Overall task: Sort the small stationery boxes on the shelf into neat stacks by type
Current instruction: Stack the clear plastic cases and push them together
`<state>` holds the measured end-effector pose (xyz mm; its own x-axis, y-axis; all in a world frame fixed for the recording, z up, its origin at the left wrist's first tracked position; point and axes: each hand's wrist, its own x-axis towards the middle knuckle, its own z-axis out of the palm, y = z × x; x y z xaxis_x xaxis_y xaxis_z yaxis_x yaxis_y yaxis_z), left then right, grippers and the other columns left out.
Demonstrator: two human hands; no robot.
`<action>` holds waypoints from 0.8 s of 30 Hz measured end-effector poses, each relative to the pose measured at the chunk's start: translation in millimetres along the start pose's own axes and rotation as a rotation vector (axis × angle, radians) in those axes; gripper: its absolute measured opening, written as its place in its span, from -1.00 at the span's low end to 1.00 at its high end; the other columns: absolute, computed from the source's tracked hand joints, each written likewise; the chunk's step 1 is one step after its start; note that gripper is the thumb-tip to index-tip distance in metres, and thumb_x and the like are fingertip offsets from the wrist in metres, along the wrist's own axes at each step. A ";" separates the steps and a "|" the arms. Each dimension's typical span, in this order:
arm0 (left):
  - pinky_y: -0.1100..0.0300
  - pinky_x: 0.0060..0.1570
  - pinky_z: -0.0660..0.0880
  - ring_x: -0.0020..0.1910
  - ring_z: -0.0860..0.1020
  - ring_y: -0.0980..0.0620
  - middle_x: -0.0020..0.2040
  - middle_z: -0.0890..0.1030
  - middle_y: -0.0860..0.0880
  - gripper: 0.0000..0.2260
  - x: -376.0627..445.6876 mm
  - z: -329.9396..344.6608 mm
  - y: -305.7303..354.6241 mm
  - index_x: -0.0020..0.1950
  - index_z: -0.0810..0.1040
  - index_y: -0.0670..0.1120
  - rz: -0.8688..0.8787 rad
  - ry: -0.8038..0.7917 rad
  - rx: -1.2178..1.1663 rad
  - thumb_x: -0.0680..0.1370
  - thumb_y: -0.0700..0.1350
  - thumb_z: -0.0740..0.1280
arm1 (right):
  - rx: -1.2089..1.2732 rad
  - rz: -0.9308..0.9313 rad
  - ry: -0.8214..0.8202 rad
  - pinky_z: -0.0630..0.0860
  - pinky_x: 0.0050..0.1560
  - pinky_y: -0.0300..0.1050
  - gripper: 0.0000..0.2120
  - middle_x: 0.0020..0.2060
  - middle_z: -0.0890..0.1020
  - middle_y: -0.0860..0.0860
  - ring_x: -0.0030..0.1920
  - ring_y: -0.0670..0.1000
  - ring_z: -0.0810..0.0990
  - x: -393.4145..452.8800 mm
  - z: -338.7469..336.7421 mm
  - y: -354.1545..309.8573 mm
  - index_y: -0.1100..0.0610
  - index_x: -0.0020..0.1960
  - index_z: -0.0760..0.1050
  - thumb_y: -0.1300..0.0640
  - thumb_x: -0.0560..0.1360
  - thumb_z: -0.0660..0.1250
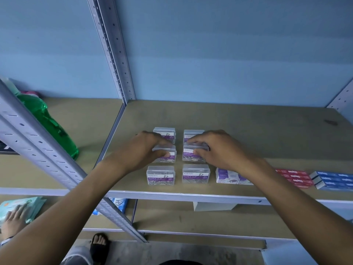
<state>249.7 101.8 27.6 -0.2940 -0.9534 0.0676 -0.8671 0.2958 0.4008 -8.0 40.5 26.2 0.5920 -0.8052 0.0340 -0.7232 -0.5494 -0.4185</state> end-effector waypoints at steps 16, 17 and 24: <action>0.60 -0.10 0.35 0.11 0.42 0.53 0.29 0.42 0.50 -0.54 -22.2 0.5 9.3 0.36 0.34 0.43 0.099 -0.140 -0.111 0.48 0.32 0.33 | -0.029 -0.036 -0.131 0.46 0.09 -0.22 -0.48 0.33 0.57 -0.20 0.25 -0.11 0.55 -29.5 3.4 -17.1 -0.21 0.40 0.44 -0.27 0.47 0.39; 0.63 -0.09 0.34 0.11 0.37 0.60 0.27 0.37 0.57 -0.45 -23.6 -1.3 9.9 0.36 0.29 0.48 0.100 -0.156 -0.126 0.42 0.33 0.39 | -0.053 -0.037 -0.152 0.45 0.17 -0.18 -0.36 0.38 0.52 -0.21 0.31 -0.11 0.51 -31.2 3.0 -18.2 -0.21 0.43 0.39 -0.31 0.41 0.44; 0.40 0.11 0.43 0.23 0.46 0.37 0.32 0.46 0.42 -0.38 -22.0 3.9 7.0 0.33 0.42 0.35 0.109 -0.112 -0.149 0.34 0.13 0.57 | -0.045 -0.064 -0.126 0.50 0.25 -0.13 -0.30 0.38 0.51 -0.23 0.30 -0.14 0.51 -33.2 3.9 -21.6 -0.21 0.44 0.39 -0.11 0.35 0.54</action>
<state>248.5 125.0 25.3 -0.4328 -0.9013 0.0187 -0.7614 0.3765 0.5277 -10.6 79.9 30.6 0.6755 -0.7352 -0.0566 -0.6961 -0.6105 -0.3778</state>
